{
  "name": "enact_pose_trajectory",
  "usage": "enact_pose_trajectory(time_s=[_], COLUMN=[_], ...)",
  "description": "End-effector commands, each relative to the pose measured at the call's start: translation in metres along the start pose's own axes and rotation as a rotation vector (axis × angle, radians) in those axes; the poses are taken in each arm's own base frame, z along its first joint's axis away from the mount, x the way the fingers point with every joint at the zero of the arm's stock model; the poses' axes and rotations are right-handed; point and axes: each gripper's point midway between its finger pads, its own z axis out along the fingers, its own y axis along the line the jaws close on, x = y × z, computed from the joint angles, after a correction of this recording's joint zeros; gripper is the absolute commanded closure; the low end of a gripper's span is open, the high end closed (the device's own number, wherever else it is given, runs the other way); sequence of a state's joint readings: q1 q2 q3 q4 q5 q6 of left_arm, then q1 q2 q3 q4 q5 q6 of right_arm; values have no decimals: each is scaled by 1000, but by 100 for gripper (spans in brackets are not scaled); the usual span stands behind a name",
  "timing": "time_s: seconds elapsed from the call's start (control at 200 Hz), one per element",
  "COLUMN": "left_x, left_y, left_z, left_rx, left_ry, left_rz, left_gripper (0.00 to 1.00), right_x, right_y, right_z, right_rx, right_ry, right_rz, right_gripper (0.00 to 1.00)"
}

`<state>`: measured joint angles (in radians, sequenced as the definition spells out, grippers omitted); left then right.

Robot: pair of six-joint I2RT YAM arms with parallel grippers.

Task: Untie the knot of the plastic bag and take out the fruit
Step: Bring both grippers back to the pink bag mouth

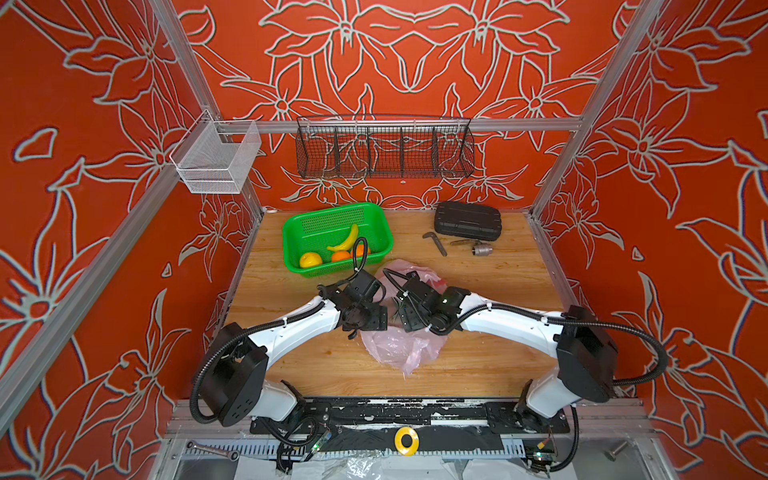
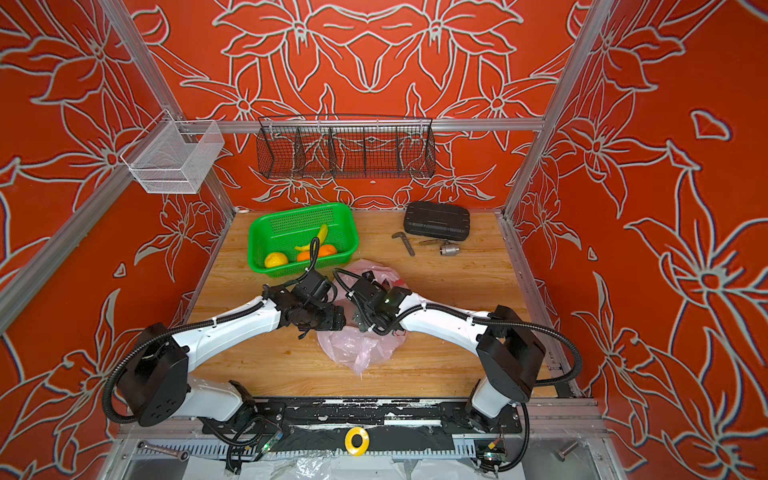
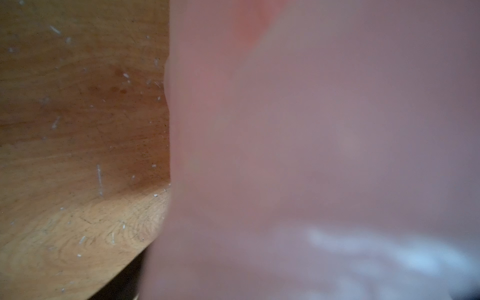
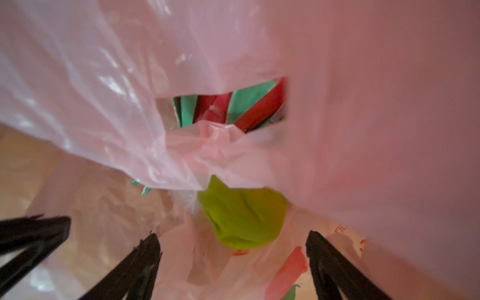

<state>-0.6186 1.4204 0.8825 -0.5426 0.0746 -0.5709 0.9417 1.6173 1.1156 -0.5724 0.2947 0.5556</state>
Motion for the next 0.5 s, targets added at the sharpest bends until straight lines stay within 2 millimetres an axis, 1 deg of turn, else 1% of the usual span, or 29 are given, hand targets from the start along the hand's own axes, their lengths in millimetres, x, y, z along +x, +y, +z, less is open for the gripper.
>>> enact_pose_trajectory(time_s=[0.0, 0.095, 0.215, 0.43, 0.495], left_x=[10, 14, 15, 13, 13], left_y=[1, 0, 2, 2, 3], left_z=[5, 7, 7, 7, 7], left_rx=[-1, 6, -7, -10, -12], left_ry=[23, 29, 29, 20, 19], left_rz=[-7, -5, -3, 4, 1], left_gripper=[14, 14, 14, 14, 14], right_x=[-7, -9, -9, 5, 8], right_y=[-6, -5, 0, -1, -1], right_z=[10, 18, 26, 43, 46], right_rx=[46, 41, 15, 28, 30], right_ry=[-36, -43, -40, 13, 20], right_rz=[38, 67, 98, 103, 101], right_gripper=[8, 8, 13, 12, 14])
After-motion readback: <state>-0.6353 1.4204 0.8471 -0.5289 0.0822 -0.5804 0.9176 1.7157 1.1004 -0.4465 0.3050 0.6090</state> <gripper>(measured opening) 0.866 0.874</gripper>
